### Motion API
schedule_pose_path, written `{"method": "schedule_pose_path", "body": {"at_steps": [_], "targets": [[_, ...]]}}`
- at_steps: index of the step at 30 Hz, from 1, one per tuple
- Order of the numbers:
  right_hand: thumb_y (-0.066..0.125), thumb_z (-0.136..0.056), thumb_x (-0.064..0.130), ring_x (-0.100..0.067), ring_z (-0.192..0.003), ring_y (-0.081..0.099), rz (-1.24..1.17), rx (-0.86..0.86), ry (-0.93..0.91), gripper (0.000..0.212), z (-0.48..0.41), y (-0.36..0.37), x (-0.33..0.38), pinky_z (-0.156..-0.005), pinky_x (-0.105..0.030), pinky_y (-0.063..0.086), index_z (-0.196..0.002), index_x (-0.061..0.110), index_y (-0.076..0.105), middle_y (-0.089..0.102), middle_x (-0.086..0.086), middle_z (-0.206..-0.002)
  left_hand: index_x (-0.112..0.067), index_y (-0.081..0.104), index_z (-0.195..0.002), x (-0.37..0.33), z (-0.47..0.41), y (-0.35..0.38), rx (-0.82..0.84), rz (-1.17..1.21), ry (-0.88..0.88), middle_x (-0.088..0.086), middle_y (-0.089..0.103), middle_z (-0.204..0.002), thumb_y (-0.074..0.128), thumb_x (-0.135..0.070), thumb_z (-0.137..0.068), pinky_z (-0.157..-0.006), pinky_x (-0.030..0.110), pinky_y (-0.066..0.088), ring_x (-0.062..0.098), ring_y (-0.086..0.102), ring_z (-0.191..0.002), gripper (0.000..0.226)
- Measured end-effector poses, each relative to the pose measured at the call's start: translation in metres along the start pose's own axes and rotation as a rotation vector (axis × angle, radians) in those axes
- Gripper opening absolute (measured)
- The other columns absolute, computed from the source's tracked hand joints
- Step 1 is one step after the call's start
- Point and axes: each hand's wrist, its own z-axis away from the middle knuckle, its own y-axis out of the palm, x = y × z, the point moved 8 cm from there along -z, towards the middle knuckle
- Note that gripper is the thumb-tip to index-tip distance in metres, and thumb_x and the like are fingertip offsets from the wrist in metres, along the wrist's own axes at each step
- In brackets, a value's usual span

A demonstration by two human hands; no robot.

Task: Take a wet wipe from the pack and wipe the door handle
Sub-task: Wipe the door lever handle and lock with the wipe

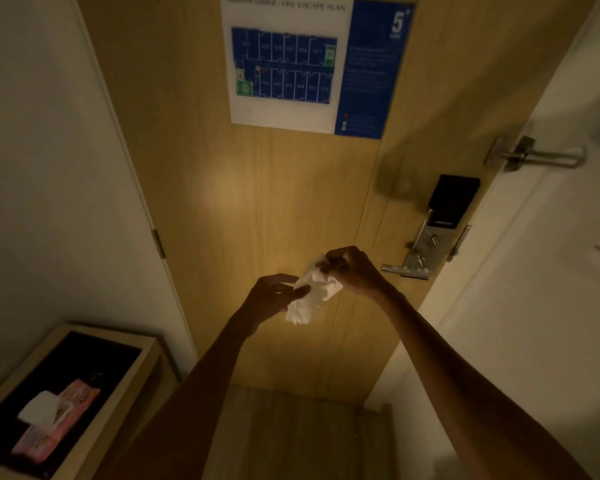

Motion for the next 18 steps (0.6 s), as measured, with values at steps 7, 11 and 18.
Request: {"method": "schedule_pose_path", "body": {"at_steps": [7,11,18], "targets": [[0.059,-0.096,0.027,-0.014,-0.084,0.065,0.007,-0.126,0.076,0.018,0.004,-0.033,-0.031,-0.075,-0.028,0.050,-0.084,0.016,0.067,0.068,-0.001,-0.086,-0.004,0.076,-0.097,-0.023,-0.025,0.000,-0.108,-0.294,0.216,0.011,0.074,-0.092,0.071,-0.025,-0.085,-0.067,0.013,0.045,0.013,0.064,-0.075,0.025],[0.055,-0.097,0.041,-0.009,-0.078,0.066,-0.159,-0.148,0.143,0.023,0.024,-0.040,-0.043,-0.073,-0.023,0.050,-0.086,0.024,0.066,0.067,0.007,-0.079,-0.007,0.075,-0.100,-0.043,-0.039,0.010,-0.019,-0.357,0.256,0.008,0.074,-0.093,0.063,-0.028,-0.090,-0.064,0.008,0.047,0.003,0.062,-0.070,0.026],[0.077,-0.074,0.047,-0.023,-0.105,0.065,-0.482,-0.067,0.283,0.054,0.053,-0.027,-0.097,-0.094,-0.038,0.054,-0.117,0.017,0.065,0.070,-0.005,-0.110,-0.009,0.072,-0.107,-0.060,-0.060,0.049,0.173,-0.420,0.330,0.005,0.073,-0.103,0.065,-0.027,-0.089,-0.068,0.008,0.050,0.013,0.068,-0.089,0.027]]}}
